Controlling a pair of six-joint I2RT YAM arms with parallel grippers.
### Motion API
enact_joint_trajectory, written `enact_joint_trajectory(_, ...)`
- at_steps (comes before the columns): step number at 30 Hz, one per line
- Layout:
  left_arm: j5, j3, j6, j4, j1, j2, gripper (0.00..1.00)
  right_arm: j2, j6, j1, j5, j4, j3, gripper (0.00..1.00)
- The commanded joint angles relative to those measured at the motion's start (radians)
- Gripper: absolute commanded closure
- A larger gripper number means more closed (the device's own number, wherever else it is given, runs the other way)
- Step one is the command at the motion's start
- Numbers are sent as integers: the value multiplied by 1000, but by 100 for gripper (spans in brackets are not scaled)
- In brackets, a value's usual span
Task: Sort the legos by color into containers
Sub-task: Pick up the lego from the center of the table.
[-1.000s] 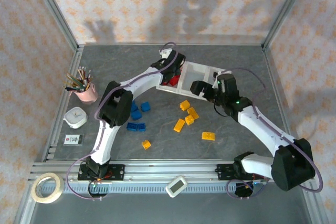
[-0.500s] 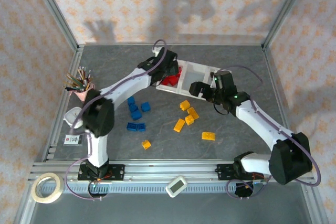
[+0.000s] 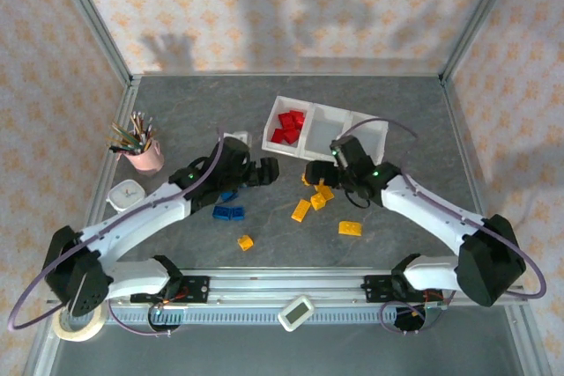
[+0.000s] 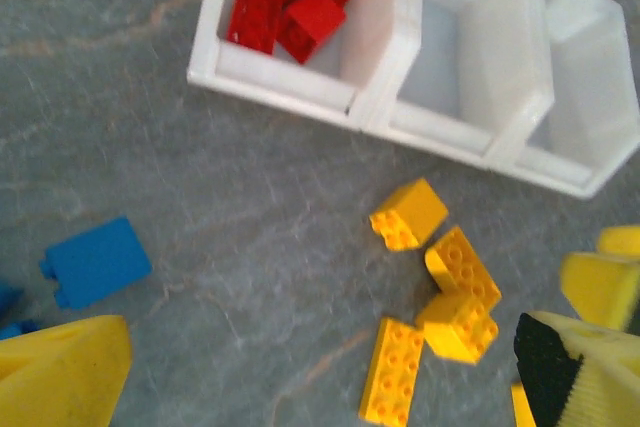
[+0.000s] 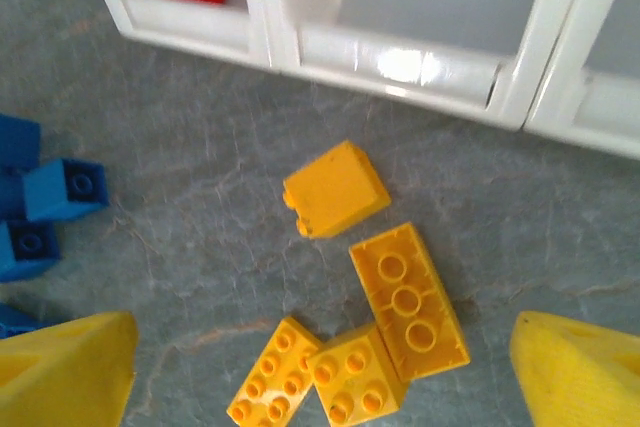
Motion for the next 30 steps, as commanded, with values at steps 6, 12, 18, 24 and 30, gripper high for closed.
enact_joint_trajectory(6, 47, -122, -48, 77, -4, -149, 1, 23, 58, 101, 150, -6, -114, 16)
enact_joint_trajectory(12, 32, -147, -76, 79, -4, -163, 1, 73, 37, 127, 111, 46, -129, 25)
enact_joint_trajectory(18, 12, -167, -95, 85, -4, -175, 1, 130, 28, 150, 131, 55, -104, 32)
enact_joint_trajectory(24, -5, -175, -100, 87, -3, -182, 1, 153, 34, 163, 146, 50, -84, 43)
enact_joint_trajectory(30, -6, -175, -78, 107, 3, -173, 1, 207, 33, 167, 161, 35, -37, 49)
